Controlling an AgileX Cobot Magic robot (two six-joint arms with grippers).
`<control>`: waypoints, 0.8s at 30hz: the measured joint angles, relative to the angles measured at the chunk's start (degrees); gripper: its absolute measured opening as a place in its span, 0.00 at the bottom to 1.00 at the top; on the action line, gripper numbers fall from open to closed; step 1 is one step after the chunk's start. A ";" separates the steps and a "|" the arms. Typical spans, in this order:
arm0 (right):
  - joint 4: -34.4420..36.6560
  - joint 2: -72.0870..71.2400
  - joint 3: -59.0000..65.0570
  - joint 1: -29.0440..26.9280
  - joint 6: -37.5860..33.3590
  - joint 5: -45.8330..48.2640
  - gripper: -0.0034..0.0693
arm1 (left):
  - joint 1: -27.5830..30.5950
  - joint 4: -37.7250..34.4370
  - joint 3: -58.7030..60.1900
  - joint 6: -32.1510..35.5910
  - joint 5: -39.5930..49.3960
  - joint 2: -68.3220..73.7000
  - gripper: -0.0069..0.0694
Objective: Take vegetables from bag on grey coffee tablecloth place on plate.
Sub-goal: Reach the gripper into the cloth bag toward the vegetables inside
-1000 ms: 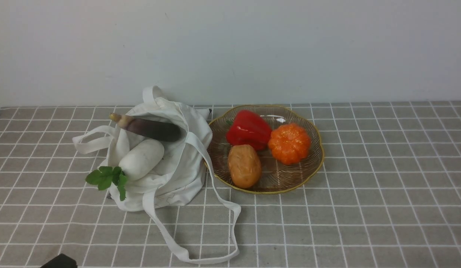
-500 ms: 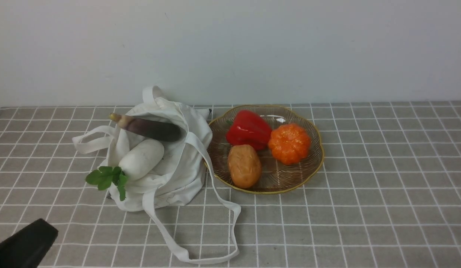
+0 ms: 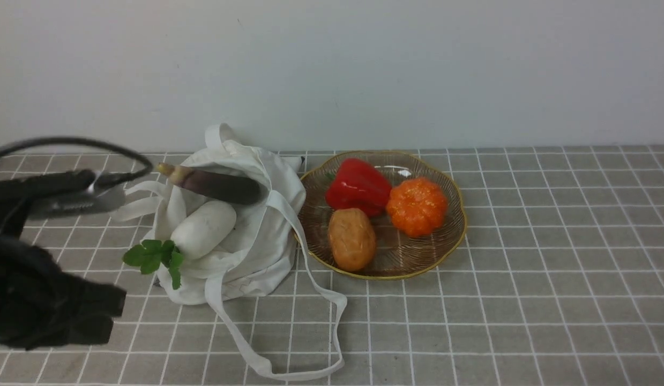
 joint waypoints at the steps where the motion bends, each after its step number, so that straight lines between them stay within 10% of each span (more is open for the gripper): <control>1: 0.00 0.00 0.00 0.00 0.00 0.00 0.03 | -0.12 0.12 -0.48 0.07 0.08 0.56 0.11; 12: 0.00 0.00 0.00 0.00 0.00 0.00 0.03 | -15.65 19.54 -19.77 -8.23 -2.35 20.46 0.36; 24: 0.00 0.00 0.00 0.00 0.00 0.00 0.03 | -17.82 31.33 -21.15 -12.32 -15.30 31.17 0.85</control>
